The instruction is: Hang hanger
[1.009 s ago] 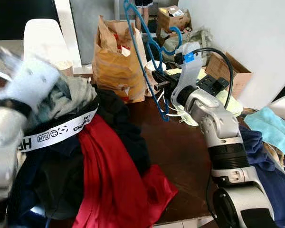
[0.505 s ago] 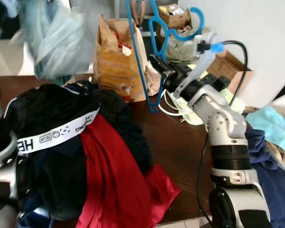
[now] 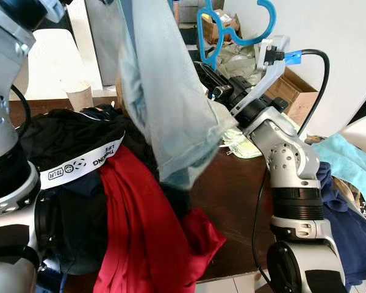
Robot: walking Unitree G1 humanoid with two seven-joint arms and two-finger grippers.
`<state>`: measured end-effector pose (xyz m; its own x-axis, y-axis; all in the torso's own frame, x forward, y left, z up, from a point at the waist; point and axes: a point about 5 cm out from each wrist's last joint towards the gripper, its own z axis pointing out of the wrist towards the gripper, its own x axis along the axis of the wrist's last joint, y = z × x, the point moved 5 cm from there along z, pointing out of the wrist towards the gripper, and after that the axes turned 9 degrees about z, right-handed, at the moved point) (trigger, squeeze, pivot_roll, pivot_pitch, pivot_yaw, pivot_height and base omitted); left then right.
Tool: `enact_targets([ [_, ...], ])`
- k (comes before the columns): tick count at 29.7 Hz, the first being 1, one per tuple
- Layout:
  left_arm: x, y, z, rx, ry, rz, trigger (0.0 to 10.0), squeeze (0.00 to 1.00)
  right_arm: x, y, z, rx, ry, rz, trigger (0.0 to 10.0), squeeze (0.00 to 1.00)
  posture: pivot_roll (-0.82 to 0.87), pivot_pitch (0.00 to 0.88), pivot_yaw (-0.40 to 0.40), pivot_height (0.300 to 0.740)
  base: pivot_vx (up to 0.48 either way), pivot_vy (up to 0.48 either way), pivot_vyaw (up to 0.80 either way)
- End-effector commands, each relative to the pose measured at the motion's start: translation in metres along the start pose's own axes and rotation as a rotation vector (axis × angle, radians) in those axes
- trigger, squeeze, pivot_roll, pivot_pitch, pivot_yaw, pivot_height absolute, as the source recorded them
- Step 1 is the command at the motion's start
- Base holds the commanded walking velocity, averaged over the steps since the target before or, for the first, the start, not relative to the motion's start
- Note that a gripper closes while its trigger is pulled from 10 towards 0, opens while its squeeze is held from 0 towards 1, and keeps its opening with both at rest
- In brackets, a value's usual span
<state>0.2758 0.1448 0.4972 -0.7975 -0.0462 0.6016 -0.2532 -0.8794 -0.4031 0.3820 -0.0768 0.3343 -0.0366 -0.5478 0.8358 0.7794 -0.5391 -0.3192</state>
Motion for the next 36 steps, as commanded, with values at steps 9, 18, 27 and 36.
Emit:
enact_targets([
  [9, -0.006, -0.021, -0.002, 0.113, -0.039, 0.070, 10.0, 0.00, 0.000, 0.003, -0.004, -0.022, -0.011, -0.018, 10.0, 0.00, 0.04, 0.065, 0.001, 0.740, 0.000, 0.000, 0.00],
  [18, 0.026, -0.095, -0.023, 0.481, -0.073, 0.562, 10.0, 0.00, -0.007, 0.004, -0.003, -0.034, -0.037, -0.041, 10.0, 0.00, 0.05, 0.063, -0.003, 0.740, 0.000, 0.000, 0.00],
  [27, 0.065, -0.117, -0.036, 0.656, -0.055, 0.922, 10.0, 0.00, -0.007, 0.003, -0.002, -0.024, -0.033, -0.037, 10.0, 0.00, 0.05, 0.061, -0.006, 0.740, 0.000, 0.000, 0.00],
  [36, 0.078, -0.123, -0.043, 0.734, -0.047, 1.074, 10.0, 0.00, -0.006, 0.000, -0.001, -0.010, -0.034, -0.036, 10.0, 0.00, 0.05, 0.062, -0.009, 0.740, 0.000, 0.000, 0.00],
])
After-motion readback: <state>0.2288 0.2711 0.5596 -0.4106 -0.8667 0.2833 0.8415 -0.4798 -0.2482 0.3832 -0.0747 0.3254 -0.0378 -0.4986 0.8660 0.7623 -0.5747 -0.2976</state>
